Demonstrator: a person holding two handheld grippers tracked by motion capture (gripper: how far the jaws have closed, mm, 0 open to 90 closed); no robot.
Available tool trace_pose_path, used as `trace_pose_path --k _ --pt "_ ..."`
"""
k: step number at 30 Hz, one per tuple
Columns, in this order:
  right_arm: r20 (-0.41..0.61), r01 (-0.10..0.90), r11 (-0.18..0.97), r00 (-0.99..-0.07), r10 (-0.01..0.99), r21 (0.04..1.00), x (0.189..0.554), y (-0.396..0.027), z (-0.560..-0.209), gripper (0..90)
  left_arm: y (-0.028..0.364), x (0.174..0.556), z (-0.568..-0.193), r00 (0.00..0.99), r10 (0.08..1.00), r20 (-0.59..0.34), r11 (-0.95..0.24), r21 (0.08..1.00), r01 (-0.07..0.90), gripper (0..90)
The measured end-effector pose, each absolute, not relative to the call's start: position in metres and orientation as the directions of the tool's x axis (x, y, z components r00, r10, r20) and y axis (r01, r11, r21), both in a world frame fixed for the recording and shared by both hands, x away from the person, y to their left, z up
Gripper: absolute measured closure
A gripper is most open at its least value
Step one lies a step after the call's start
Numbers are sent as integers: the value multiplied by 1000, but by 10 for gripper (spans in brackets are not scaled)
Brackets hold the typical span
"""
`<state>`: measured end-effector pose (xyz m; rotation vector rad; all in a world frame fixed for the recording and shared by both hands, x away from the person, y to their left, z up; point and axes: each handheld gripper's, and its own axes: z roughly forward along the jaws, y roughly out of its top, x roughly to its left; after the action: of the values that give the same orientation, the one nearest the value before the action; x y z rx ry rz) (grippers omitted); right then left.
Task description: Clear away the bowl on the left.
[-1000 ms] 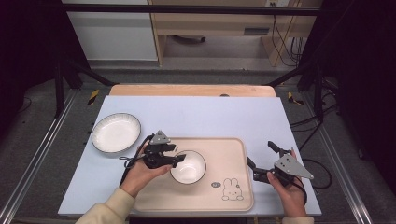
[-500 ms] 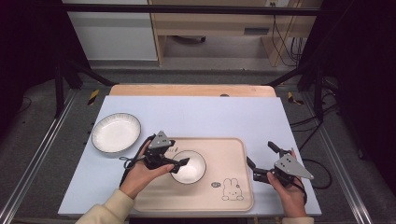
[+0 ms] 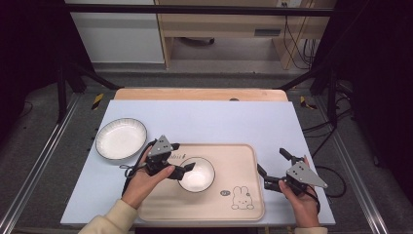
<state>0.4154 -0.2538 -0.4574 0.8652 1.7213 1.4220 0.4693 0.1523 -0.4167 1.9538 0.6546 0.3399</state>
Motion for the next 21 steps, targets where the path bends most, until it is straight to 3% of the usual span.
trace_pose_path --k 21 --pt "-117 37 157 -506 855 987 415 -254 -457 54 180 455 -414 831 554 -43 -239 948 208 74"
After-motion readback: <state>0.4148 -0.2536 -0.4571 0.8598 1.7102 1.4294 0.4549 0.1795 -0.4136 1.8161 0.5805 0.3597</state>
